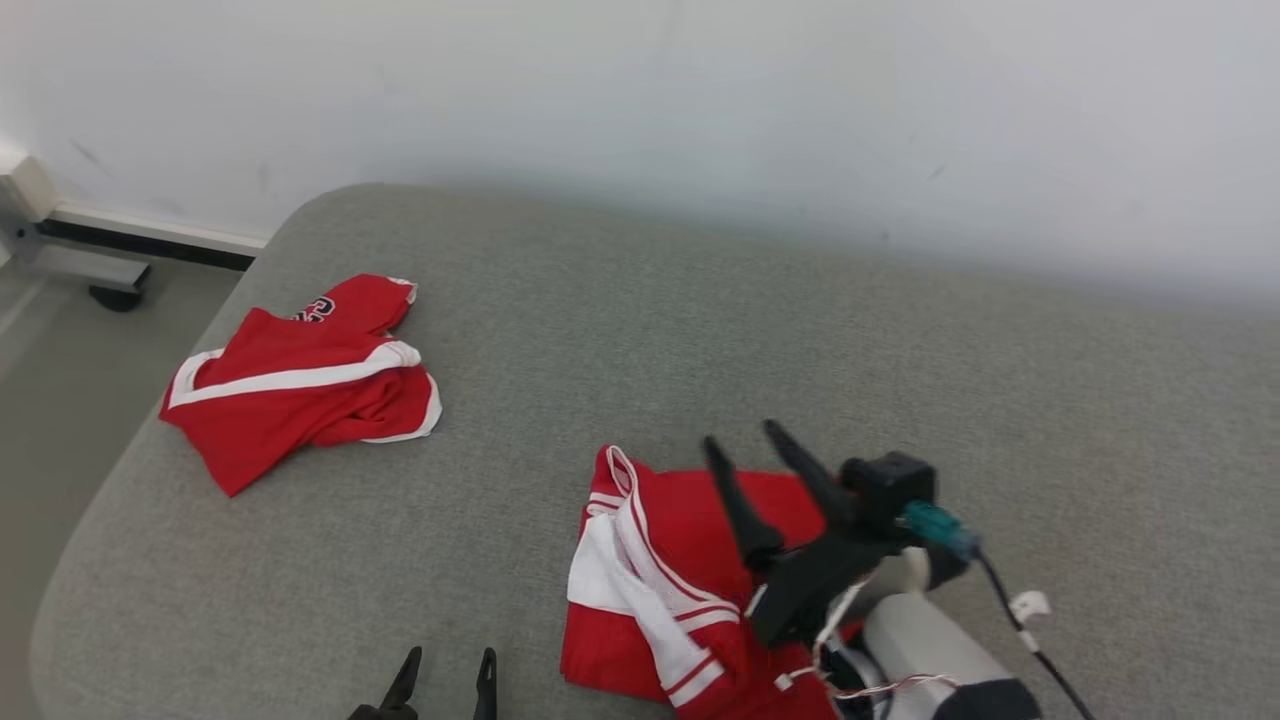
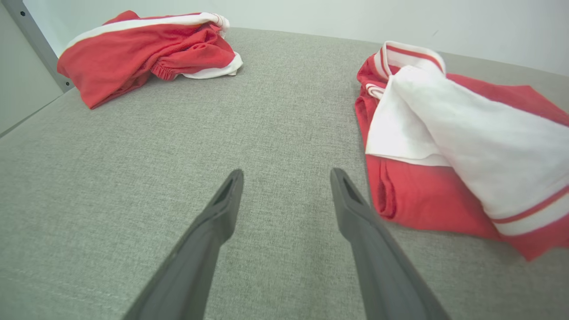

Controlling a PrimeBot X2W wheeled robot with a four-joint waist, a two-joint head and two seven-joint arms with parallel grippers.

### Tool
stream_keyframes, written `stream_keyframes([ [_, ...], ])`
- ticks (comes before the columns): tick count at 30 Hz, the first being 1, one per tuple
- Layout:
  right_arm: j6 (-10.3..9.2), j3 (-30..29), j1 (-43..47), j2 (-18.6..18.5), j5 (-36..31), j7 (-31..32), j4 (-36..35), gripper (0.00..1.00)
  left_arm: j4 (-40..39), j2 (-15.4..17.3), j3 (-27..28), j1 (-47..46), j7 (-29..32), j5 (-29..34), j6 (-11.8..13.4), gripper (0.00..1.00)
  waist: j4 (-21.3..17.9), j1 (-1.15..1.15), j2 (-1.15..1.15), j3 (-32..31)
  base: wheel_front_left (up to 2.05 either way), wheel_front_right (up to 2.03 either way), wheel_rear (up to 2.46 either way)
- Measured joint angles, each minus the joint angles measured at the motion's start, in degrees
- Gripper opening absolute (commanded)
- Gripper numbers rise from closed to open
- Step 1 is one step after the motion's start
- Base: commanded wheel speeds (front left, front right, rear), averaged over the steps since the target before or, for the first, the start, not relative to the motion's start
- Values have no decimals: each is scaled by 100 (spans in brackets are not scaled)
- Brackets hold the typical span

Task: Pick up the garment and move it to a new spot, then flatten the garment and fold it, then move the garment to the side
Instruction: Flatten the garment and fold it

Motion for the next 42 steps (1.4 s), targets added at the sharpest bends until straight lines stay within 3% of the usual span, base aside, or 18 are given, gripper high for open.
stream_keyframes([
  [8,-1,-1797,917,-4,-1224,-11,-797,100,-179,1,211,7,0,10,36,100,-399,0,0,-38,0,0,0],
  [17,-1,-2982,1817,-5,-1760,-12,-1488,100,-459,1,608,46,0,147,98,100,-906,0,0,-92,0,0,0],
  [27,-1,-3353,2348,-3,-1819,-11,-2062,100,-743,2,953,199,0,377,97,100,-1388,0,0,-171,0,0,0],
  [42,-1,-3060,2679,-3,-1607,-11,-2218,100,-1104,2,1280,750,0,550,96,100,-1883,-1,0,-421,0,0,0],
])
